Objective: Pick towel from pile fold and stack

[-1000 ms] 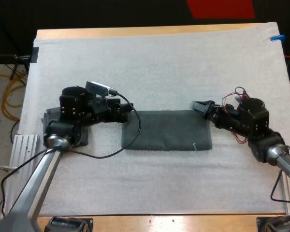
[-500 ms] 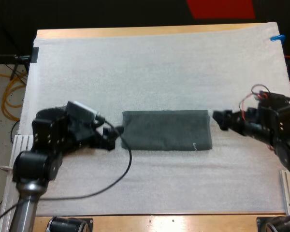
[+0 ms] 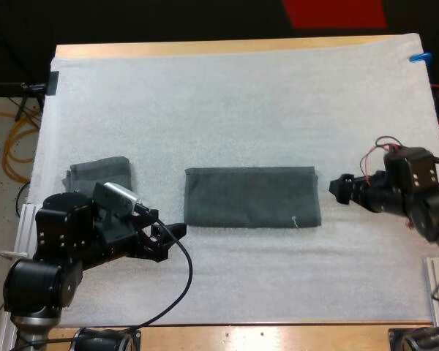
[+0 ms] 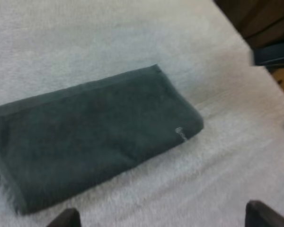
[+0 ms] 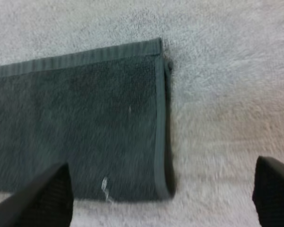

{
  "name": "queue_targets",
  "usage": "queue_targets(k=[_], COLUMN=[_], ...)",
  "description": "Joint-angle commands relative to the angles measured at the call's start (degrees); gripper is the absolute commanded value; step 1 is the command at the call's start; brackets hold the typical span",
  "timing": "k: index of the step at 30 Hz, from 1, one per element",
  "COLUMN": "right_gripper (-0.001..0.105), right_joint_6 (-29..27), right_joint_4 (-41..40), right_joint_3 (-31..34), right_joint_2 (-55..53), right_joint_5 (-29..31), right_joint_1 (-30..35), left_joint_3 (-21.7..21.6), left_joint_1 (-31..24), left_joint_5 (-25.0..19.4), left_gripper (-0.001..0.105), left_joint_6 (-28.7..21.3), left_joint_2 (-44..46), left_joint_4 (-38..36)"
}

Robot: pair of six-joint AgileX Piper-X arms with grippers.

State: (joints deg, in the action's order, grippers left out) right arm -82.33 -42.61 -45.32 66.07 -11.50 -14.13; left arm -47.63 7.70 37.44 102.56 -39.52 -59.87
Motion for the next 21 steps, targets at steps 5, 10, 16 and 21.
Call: queue_targets(k=[5,10,16,21], right_gripper=[0.075,0.075,0.075,0.075], right_joint_6=[-0.7,0.1,1.5,1.5], right_joint_4=[8.4,17.0,21.3,21.4], right_joint_3=[-0.1,-0.2,-2.0,-3.9], right_joint_2=[13.4,22.2,27.9,31.0], right_joint_5=[-13.3,-20.7,-23.3,-24.9], right_joint_1=[4.8,5.3,5.2,5.0], left_joint_3=[-0.4,-0.4,-0.4,-0.4], left_joint_1=[0.1,0.1,0.1,0.1], left_joint_5=[2.8,3.6,3.6,3.8], left_gripper=[0.067,0.067,0.067,0.067], left_joint_6=[2.2,2.8,3.1,4.0], left_joint_2=[0.2,0.2,0.2,0.2], left_joint_4=[1.1,1.1,1.1,1.1])
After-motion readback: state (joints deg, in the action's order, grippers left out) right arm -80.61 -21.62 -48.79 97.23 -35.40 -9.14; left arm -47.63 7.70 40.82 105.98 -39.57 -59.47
